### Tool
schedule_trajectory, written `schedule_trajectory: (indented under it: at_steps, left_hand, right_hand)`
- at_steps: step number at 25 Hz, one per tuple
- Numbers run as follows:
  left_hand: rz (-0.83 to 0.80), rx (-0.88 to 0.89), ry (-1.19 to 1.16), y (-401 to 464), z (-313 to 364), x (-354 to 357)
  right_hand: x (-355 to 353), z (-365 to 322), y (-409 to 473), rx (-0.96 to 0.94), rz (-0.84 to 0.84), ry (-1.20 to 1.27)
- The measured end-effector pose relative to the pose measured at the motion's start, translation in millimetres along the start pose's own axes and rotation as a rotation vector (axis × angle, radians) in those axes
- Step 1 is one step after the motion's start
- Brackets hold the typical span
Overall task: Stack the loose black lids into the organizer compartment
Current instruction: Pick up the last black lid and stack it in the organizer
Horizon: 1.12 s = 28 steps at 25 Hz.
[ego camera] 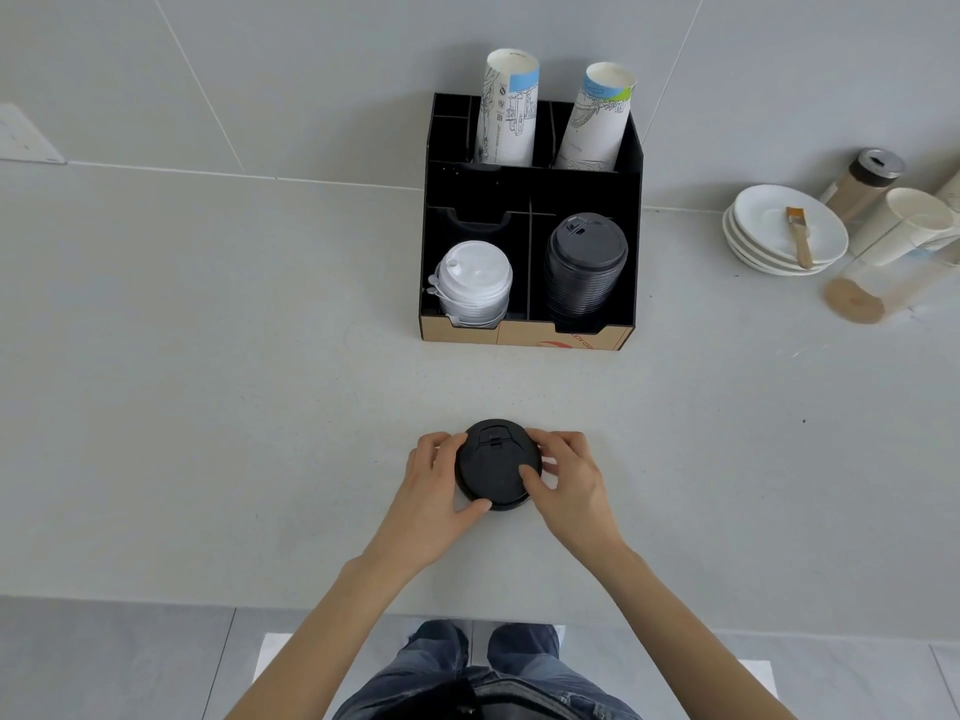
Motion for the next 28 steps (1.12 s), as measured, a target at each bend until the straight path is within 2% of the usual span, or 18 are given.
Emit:
schedule_trajectory:
  at_steps: [7, 18, 23, 28]
  left_hand:
    - [0.087, 0.087, -0.012, 15, 22, -6]
    - [0.188, 0.160, -0.025, 52, 69, -11]
    - [0.268, 0.208, -0.031, 72, 91, -19]
    - [0.272, 0.217, -0.051, 95, 109, -23]
  right_hand:
    - [-28, -10, 14, 0.018, 0.050, 0.047]
    - [-83, -35, 44, -0.118, 0.163, 0.016]
    - [-103, -39, 62, -0.131, 0.200, 0.032]
    - [-122, -44, 81, -0.138, 0.230, 0.050]
Point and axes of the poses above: each hand's wrist, its own y-axis towards the middle knuckle, its own x-axis out of the palm, z = x × y, the point moved 5 cm from there along y, towards the middle knuckle, and after that the axes turned 1 degree about -y, right-handed, at the moved point
